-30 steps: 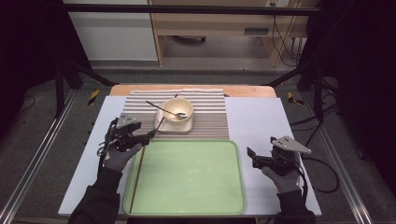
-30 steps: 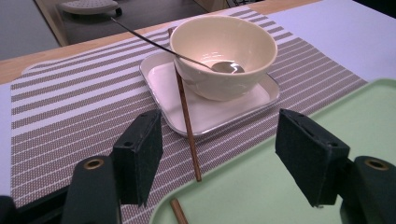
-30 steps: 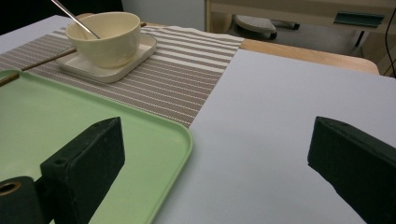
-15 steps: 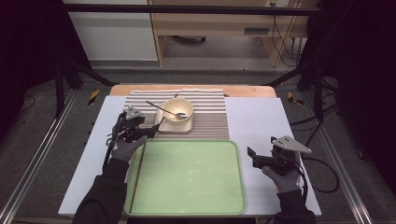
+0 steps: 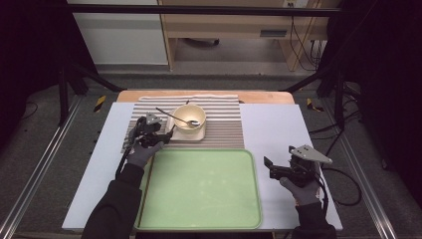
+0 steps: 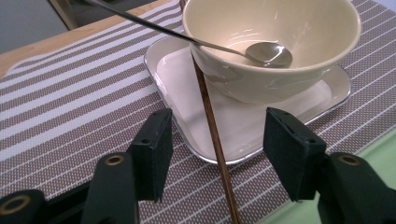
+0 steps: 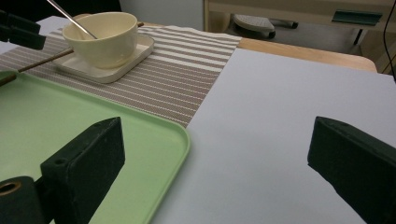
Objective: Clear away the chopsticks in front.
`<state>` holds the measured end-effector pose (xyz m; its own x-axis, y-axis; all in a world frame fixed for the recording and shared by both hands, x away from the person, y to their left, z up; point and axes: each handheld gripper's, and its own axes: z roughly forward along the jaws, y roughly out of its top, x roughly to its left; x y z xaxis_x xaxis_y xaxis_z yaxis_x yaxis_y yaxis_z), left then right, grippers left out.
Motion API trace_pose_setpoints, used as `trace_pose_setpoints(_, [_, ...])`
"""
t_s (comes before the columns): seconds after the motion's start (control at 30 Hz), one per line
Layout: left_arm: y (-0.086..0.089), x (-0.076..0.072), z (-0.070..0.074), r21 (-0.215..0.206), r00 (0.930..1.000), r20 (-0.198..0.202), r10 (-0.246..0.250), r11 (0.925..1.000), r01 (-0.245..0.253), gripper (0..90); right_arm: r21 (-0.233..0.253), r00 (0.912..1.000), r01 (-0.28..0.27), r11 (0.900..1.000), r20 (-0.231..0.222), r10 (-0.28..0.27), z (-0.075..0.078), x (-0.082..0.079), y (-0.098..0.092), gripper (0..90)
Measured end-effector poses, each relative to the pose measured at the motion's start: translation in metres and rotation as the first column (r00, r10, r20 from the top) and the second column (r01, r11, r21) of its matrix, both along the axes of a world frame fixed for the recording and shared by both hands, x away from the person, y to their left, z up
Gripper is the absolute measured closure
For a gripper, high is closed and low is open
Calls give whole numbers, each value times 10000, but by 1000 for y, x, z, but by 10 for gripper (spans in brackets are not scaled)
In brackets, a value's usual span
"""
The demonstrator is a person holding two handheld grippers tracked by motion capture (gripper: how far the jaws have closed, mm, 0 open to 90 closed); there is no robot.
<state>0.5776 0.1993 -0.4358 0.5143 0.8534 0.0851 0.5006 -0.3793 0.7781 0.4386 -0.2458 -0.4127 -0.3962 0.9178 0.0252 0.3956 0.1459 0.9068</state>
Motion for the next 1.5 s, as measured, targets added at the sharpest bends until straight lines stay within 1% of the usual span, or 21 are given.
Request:
trace_pose_setpoints(0.03, [-2,2,-1,-10,10000,0,-8,10000,8,436,25,10000,1,10000,-7,-1,0,0,0,42])
trace_pose_setpoints(0.17, [-6,8,-5,390,9999,-82,65,9992,-62,467,33,10000,-8,10000,-4,8,0,0,-1,42])
trace_pose_setpoints(0.23, [-7,10,-8,332,9999,-101,46,9994,-43,490,34,10000,-13,10000,8,13,0,0,-1,42])
trace_pose_setpoints(0.3, [-8,13,-10,438,9997,-229,56,9990,-46,513,53,10000,-18,10000,-2,18,0,0,-1,42])
trace_pose_setpoints(0.33, [-9,14,-12,467,9997,-234,71,9989,-60,539,61,10000,-14,10000,-9,14,0,0,-1,42])
trace_pose_setpoints(0.37, [-9,15,-13,495,9996,-285,88,9987,-74,539,61,10000,-14,10000,-9,14,0,0,-1,42])
trace_pose_setpoints(0.43, [-9,18,-15,506,9995,-269,163,9986,-150,566,54,10000,-7,10000,4,7,0,0,-1,42])
trace_pose_setpoints(0.47, [-10,19,-15,499,9992,-324,214,9986,-198,582,65,10000,-13,10000,1,13,0,0,-1,42])
trace_pose_setpoints(0.53, [-10,20,-17,594,9989,-392,244,9980,-221,601,47,10000,-17,10000,8,17,0,0,-1,43])
trace_pose_setpoints(0.7, [-11,23,-23,525,9981,-557,262,9983,-232,677,59,10000,-5,10000,-24,5,0,0,-1,43])
trace_pose_setpoints(0.8, [-12,24,-24,471,9979,-556,332,9984,-306,715,56,10000,2,10000,-14,-2,0,0,-1,43])
trace_pose_setpoints(1.03, [-10,24,-24,351,9956,-656,664,9973,-641,836,43,10000,-4,10000,-22,4,0,0,-1,43])
trace_pose_setpoints(1.07, [-10,24,-24,241,9952,-665,713,9973,-699,839,42,10000,1,10000,-16,-1,0,0,-1,43])
trace_pose_setpoints(1.13, [-9,24,-24,282,9942,-731,783,9967,-764,847,36,10000,4,10000,-15,-4,0,0,-1,44])
trace_pose_setpoints(1.23, [-8,22,-23,226,9932,-796,853,9962,-837,850,31,10000,6,10000,-12,-6,0,0,-1,44])
trace_pose_setpoints(1.4, [-8,20,-23,258,9936,-851,744,9970,-724,842,27,10000,-2,10000,-28,2,0,0,-1,44])
trace_pose_setpoints(1.5, [-9,21,-23,254,9942,-843,661,9976,-642,774,20,10000,7,10000,-5,-7,0,0,-1,44])
